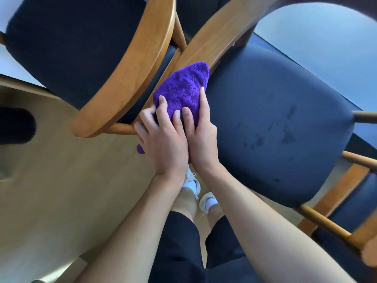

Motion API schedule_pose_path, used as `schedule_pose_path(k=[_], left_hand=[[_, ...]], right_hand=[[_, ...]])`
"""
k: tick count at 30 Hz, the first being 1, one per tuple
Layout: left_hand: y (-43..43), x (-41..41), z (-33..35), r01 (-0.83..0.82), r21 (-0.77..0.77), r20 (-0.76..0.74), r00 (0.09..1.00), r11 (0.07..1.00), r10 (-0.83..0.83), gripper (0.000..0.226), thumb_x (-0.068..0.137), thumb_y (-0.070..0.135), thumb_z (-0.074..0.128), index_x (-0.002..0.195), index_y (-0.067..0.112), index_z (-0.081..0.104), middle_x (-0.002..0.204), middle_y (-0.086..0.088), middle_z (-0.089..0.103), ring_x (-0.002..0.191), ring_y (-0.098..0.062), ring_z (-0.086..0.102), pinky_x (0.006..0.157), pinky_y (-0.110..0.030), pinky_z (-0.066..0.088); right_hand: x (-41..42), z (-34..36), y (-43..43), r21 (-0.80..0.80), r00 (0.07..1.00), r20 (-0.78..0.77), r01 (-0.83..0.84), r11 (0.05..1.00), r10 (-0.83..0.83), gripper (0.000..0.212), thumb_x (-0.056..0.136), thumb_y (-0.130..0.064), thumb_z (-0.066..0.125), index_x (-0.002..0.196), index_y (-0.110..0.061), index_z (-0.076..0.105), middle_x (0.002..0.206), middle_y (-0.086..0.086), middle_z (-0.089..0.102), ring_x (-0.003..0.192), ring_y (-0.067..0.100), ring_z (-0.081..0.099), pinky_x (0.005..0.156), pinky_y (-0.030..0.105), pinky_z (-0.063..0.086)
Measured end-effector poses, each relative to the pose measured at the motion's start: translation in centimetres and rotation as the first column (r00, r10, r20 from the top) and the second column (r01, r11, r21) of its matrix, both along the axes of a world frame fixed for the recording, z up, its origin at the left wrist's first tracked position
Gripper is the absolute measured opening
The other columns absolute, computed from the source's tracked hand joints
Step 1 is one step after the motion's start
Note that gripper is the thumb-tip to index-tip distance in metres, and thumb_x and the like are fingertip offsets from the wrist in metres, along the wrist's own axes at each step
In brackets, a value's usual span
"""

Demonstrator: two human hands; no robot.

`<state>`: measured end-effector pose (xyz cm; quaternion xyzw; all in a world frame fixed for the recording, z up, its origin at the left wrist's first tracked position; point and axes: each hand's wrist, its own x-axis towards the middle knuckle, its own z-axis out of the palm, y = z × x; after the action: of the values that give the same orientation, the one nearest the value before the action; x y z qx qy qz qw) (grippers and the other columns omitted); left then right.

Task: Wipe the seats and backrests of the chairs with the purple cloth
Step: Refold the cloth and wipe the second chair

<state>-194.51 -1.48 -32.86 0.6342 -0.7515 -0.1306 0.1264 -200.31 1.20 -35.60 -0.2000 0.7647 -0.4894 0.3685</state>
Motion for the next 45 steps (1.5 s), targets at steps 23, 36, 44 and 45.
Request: schedule_pose_path(k=[23,36,44,45], left_hand=[[8.9,-11.6,-17.0,0.681,0.106,-0.058,0.732,0.725,-0.679,0.047,0.101,0.018,0.055,0.147,0.015,0.047,0.157,-0.013,0.034,0.147,-0.035,0.028,0.116,-0.049,0.032],[3.7,-21.9,-19.7,0.817,-0.095,0.039,0.574,0.569,-0.818,0.044,0.100,0.024,0.053,0.143,0.018,0.052,0.141,-0.014,0.054,0.133,-0.038,0.048,0.102,-0.051,0.043],[2.4,-29.2,-19.0,0.836,0.053,0.089,0.541,0.546,-0.836,0.049,0.104,0.036,0.032,0.152,0.027,0.037,0.152,-0.006,0.040,0.141,-0.030,0.035,0.111,-0.044,0.029],[2.9,-28.6,-18.9,0.825,0.045,0.075,0.559,0.563,-0.826,0.048,0.103,0.035,0.035,0.150,0.026,0.041,0.150,-0.006,0.044,0.138,-0.029,0.039,0.107,-0.045,0.032]], right_hand=[[-12.7,-13.7,14.3,0.532,0.725,-0.637,0.164,0.831,0.264,0.054,0.099,-0.027,0.051,0.150,-0.014,0.042,0.161,0.017,0.023,0.148,0.042,0.019,0.117,0.060,0.023],[-20.9,-15.4,9.9,0.409,0.592,-0.799,0.407,0.817,0.105,0.036,0.097,-0.018,0.053,0.130,-0.008,0.063,0.138,0.007,0.058,0.108,0.035,0.059,0.077,0.044,0.049],[-27.7,-15.5,8.3,0.483,0.669,-0.739,0.443,0.755,0.080,0.055,0.097,-0.035,0.026,0.145,-0.018,0.049,0.151,-0.008,0.044,0.125,0.028,0.047,0.090,0.040,0.041],[-27.1,-15.3,8.6,0.464,0.660,-0.749,0.458,0.758,0.060,0.055,0.096,-0.035,0.026,0.141,-0.017,0.053,0.147,-0.006,0.048,0.121,0.029,0.050,0.087,0.040,0.042]])
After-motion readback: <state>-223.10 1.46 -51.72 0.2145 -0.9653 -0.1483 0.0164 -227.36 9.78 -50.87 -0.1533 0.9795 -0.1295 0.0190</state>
